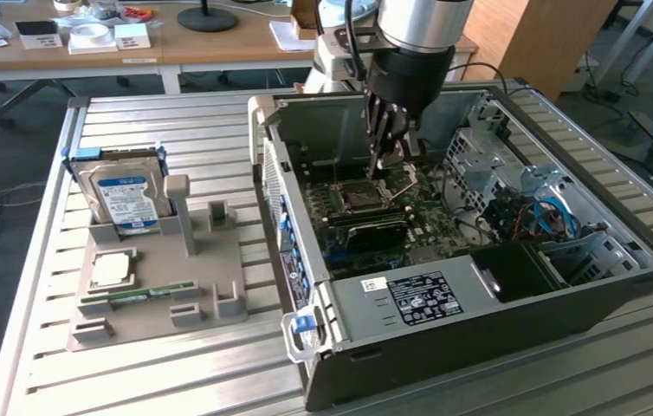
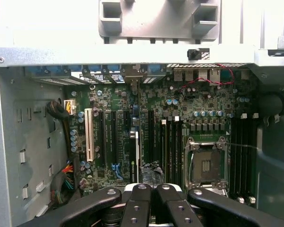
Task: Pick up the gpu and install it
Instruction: 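Press down on the gpu until it lock into place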
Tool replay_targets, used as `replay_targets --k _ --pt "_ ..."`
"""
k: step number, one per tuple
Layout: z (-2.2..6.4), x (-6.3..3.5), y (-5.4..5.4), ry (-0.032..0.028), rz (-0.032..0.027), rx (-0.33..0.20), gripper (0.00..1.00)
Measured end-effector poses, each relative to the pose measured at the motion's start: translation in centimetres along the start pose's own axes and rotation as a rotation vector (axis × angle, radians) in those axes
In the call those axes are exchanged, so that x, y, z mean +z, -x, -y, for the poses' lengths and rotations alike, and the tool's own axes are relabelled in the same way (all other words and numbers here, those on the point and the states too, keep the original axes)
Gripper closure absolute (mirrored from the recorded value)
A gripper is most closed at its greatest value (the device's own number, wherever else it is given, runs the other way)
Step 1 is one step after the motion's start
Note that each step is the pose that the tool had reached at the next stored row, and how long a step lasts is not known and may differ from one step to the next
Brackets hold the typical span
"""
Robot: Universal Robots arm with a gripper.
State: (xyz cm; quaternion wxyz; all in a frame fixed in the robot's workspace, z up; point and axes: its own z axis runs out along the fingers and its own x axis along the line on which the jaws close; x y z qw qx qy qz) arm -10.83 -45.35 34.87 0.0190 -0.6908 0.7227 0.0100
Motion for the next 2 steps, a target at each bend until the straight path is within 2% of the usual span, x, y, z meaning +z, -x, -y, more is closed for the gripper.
replay_targets --k 2 --pt "0.00 0.00 0.00 0.0000 0.0000 0.000 0.89"
